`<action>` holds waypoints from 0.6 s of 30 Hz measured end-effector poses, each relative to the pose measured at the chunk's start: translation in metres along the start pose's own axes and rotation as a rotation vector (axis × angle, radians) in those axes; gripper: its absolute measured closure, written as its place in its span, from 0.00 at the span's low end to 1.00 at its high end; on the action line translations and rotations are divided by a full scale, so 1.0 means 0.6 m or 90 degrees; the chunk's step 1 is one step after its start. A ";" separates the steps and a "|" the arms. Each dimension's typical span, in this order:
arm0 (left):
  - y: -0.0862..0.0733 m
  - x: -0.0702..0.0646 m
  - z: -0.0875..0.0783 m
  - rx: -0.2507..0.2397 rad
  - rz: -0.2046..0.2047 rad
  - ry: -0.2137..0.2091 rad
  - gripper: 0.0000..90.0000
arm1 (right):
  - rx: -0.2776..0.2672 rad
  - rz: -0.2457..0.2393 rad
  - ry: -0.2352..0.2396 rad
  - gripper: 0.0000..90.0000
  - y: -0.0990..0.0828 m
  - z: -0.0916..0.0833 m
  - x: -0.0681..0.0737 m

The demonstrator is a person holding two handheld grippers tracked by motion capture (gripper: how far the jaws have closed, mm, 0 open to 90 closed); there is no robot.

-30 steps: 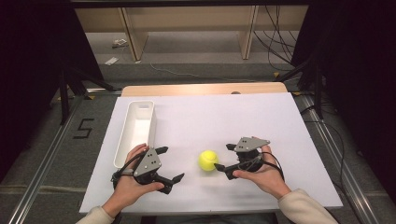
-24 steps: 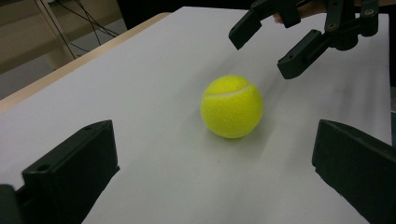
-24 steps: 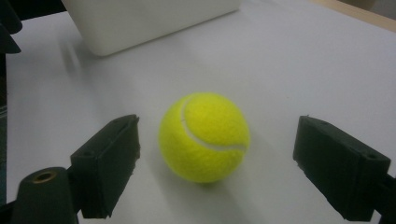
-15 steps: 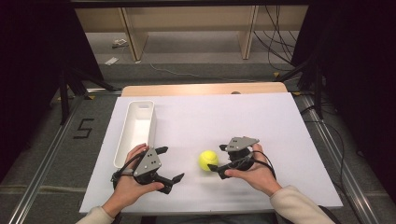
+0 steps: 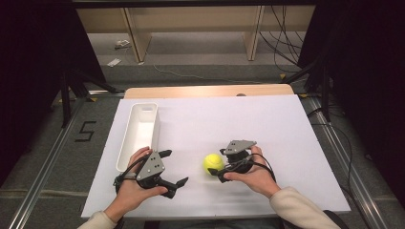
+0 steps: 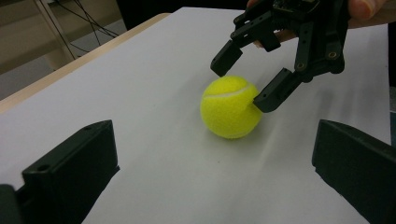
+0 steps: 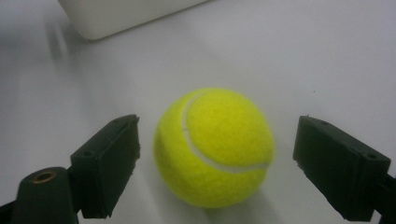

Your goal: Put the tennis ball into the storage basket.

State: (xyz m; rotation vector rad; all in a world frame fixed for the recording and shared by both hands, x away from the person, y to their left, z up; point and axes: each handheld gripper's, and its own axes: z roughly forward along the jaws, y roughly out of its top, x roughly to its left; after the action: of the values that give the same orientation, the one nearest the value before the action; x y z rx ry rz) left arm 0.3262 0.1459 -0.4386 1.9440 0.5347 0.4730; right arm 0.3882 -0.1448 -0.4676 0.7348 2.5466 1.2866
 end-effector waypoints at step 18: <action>0.000 0.000 -0.001 -0.001 0.001 0.001 0.00 | 0.031 0.018 0.021 0.17 -0.003 0.039 -0.002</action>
State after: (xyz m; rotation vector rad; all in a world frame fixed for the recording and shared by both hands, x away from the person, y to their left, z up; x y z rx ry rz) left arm 0.3259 0.1461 -0.4382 1.9425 0.5340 0.4756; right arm 0.3975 -0.1298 -0.4829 0.7687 2.6113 1.2590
